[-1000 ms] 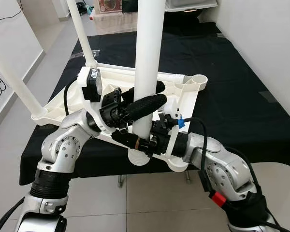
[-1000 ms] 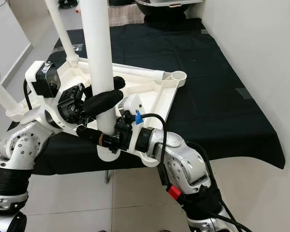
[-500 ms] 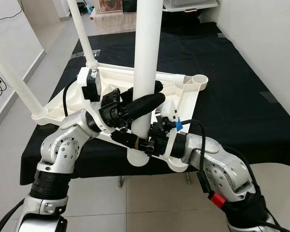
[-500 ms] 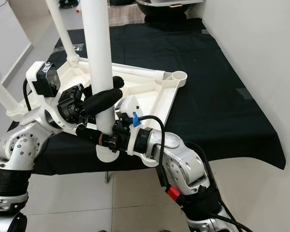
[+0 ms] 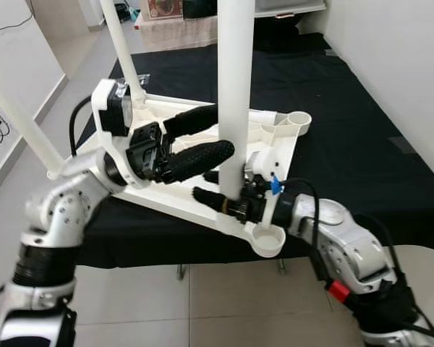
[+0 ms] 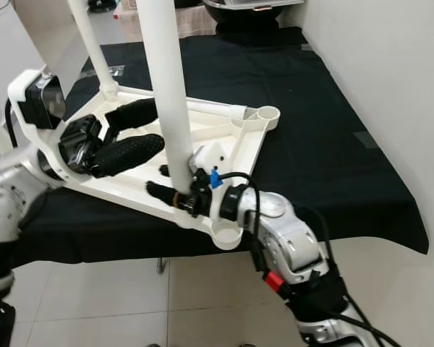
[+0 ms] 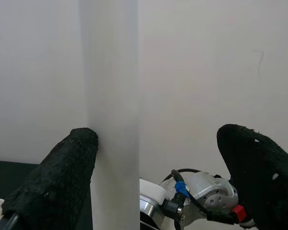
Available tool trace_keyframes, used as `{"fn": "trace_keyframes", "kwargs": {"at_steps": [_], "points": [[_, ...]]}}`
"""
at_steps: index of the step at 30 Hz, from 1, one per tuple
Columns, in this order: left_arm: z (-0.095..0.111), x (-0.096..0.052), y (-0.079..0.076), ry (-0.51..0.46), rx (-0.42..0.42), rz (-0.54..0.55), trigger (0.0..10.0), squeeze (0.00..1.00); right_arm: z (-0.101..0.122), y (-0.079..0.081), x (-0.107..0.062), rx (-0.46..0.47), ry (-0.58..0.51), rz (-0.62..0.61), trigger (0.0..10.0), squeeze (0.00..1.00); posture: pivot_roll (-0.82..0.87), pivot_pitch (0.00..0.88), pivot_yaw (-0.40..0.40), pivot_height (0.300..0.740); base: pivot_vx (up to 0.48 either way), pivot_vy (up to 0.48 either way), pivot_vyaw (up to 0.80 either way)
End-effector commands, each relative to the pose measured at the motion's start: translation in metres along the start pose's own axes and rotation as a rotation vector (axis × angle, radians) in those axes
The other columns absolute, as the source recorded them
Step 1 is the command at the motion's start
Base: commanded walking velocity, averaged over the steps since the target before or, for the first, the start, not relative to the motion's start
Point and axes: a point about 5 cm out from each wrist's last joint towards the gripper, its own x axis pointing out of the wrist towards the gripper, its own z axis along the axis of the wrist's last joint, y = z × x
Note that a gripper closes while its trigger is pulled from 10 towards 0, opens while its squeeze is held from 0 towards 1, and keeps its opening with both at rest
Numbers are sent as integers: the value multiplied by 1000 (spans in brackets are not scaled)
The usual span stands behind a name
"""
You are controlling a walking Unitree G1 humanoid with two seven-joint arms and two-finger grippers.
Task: Building children table
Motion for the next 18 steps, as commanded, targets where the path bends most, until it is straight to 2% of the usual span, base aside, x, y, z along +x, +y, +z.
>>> {"fn": "trace_keyframes", "kwargs": {"at_steps": [1,4,5,7,8,18], "points": [[5,-2,1,42,49,-12,10000,1000,0,4,4,-53,15,34,0,0,-50,132,82,740,0,0,0],[10,-4,8,61,66,21,10000,1000,1,4,2,-100,27,47,0,0,-50,132,84,740,0,0,0],[11,-6,10,64,60,28,10000,871,1,5,2,-116,28,53,0,0,-49,128,87,740,0,0,0],[12,-7,11,66,55,30,10000,871,1,5,1,-125,28,57,0,0,-49,128,87,740,0,0,0],[13,-7,11,70,42,32,10000,0,3,6,1,-132,21,64,0,0,-50,128,90,740,0,0,0],[11,-7,15,56,25,35,10000,0,6,7,0,-167,18,96,0,0,-47,129,92,740,0,0,0]]}}
